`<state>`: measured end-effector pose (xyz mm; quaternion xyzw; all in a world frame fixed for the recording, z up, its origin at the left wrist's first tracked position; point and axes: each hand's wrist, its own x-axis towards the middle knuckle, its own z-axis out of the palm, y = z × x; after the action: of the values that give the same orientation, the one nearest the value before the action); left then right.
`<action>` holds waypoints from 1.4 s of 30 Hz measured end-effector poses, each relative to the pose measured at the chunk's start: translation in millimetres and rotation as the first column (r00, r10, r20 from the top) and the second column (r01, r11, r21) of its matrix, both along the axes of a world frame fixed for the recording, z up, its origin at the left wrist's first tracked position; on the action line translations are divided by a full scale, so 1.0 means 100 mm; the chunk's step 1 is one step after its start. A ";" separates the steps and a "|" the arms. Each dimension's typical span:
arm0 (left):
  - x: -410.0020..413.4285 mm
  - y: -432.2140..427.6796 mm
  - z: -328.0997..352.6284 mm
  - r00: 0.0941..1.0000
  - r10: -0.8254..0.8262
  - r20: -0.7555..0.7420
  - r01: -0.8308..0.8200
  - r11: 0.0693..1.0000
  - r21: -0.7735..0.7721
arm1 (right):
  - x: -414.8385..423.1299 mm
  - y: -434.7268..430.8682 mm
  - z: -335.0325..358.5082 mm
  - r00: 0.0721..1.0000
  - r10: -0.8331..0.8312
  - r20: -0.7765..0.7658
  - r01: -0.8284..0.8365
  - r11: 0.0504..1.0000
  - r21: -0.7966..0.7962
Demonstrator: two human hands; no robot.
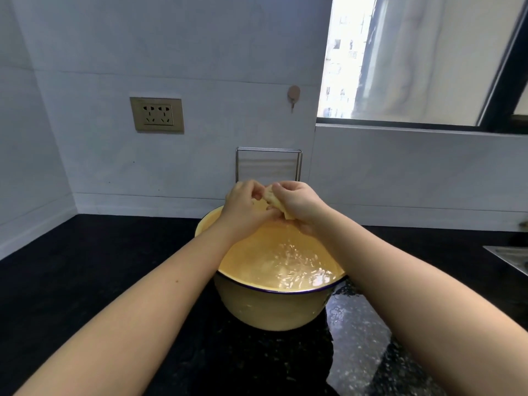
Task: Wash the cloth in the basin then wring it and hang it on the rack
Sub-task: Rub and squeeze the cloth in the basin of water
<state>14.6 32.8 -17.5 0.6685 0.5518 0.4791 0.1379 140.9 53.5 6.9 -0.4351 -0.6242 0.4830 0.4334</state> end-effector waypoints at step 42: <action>0.15 -0.01 0.16 0.948 -0.074 0.310 0.142 0.968 -0.204 | 0.16 0.20 -0.11 0.991 0.010 -0.131 -0.054 0.938 -0.343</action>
<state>29.4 31.9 -1.4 0.5976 0.5372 0.5014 0.3209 157.1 73.9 -4.5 -0.4624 -0.5077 0.6189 0.3813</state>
